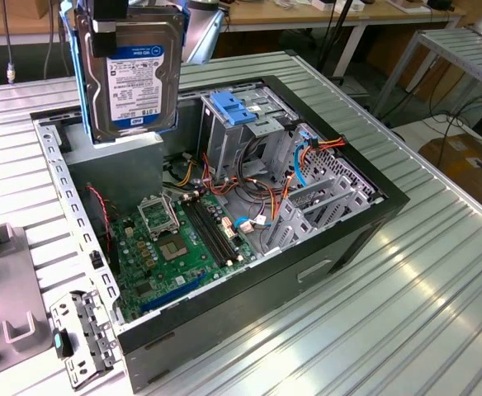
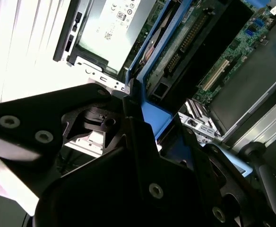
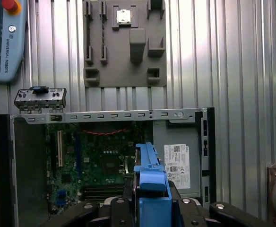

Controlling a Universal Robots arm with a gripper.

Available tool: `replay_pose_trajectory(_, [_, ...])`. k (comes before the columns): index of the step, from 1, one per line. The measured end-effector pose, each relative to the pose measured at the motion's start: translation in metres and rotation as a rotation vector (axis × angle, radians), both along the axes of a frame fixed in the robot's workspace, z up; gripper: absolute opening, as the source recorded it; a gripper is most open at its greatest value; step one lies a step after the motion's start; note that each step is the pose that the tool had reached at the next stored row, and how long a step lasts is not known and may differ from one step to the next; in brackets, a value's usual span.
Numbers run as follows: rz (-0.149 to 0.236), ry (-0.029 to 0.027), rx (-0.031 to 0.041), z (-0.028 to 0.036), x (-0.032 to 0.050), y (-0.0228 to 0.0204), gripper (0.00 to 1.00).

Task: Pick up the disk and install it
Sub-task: 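Insert the disk into the insertion slot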

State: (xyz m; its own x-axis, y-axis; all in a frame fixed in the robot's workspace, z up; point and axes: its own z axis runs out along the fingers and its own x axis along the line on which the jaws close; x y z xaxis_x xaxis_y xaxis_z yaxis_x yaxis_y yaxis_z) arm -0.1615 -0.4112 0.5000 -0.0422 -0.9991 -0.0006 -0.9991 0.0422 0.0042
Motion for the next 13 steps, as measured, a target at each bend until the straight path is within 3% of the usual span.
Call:
replay_pose_trajectory(5, [0.000,0.0000,0.0001,0.0000,-0.0001,-0.0037,0.37])
replay_pose_trajectory(7, [0.000,0.0000,0.0001,0.0000,0.0000,-0.0080,0.37])
replay_pose_trajectory(13, [0.000,0.0000,0.0000,0.0000,0.0000,-0.0082,0.37])
